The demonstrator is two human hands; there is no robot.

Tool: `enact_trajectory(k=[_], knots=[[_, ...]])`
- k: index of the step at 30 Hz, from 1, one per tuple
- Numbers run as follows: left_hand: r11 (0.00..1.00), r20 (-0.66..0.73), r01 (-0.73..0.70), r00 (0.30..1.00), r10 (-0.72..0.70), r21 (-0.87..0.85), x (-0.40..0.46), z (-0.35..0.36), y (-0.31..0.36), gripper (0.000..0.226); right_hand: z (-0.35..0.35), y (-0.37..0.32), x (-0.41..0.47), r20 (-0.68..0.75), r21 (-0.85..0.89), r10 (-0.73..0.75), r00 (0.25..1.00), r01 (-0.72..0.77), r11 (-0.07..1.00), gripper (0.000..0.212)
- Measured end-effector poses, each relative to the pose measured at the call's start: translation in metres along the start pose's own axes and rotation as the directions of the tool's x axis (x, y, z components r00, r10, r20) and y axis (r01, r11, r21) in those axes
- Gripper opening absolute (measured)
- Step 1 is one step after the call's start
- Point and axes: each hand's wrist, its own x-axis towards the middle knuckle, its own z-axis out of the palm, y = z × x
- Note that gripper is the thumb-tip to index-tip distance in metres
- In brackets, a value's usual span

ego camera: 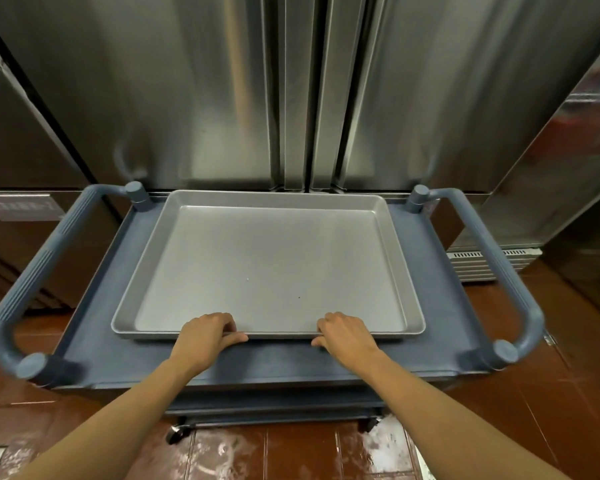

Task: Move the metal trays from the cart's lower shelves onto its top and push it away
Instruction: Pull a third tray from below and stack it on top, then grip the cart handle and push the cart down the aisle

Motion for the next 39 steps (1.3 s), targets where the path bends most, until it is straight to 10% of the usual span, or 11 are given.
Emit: enact_trajectory(k=[5,8,13,18,39], knots=[[0.959,0.085,0.085,0.994,-0.064,-0.270,0.001,-0.019,0.013,0.058,-0.012,-0.003,-0.002,0.008,0.135,0.045,0.999,-0.046,0.990,0.054],[0.724,-0.007,0.113,0.987,-0.161,-0.680,0.010,-0.064,0.043,0.046,-0.052,-0.011,-0.001,-0.111,0.447,0.118,0.987,-0.056,0.893,0.056],[0.381,-0.352,-0.259,0.915,-0.198,-0.887,0.006,-0.188,0.112,0.041,-0.177,-0.029,-0.016,-0.408,0.865,0.325,0.853,0.246,0.438,0.040],[0.268,-0.712,-0.681,0.702,-0.029,-0.682,-0.035,-0.267,0.161,0.042,-0.277,-0.032,-0.084,-0.689,0.680,0.418,0.592,0.728,0.088,0.048],[-0.012,-0.718,-0.729,0.670,0.187,-0.684,0.047,-0.215,0.441,0.042,-0.289,0.239,-0.237,-0.716,0.639,0.580,0.389,0.701,0.318,0.043]])
